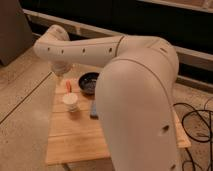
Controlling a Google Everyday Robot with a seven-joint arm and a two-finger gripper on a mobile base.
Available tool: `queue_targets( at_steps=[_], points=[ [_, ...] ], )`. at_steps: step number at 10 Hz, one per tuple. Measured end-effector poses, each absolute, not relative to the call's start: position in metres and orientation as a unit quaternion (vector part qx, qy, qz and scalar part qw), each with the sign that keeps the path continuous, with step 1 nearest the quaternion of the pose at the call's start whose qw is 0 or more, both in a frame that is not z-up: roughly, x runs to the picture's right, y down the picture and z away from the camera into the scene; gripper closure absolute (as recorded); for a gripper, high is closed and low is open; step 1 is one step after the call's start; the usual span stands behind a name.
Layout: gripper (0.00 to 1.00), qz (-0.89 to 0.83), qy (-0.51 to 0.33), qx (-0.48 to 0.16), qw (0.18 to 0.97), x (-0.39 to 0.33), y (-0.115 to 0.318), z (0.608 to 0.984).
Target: Move the arm in a circular motion
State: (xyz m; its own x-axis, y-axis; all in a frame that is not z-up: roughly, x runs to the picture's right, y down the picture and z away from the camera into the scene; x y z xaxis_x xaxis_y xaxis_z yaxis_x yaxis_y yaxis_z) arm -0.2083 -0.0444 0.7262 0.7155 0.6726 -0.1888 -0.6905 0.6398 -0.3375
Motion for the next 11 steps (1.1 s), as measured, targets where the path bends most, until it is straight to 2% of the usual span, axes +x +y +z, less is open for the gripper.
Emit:
queue_targets(
  at_steps=[2, 5, 7, 11],
  points=[
    [0.35, 0.341, -0.004, -0.229, 0.912, -0.211, -0.001, 0.699],
    [0.35, 0.338, -0.013, -0.223, 0.914, -0.167, 0.012, 0.683],
    [0.35, 0.371, -0.007, -0.198, 0.907, -0.125, -0.01, 0.685],
    [0.35, 0.473, 0.015, -0.138, 0.87, -0.044, -0.081, 0.699]
  ],
)
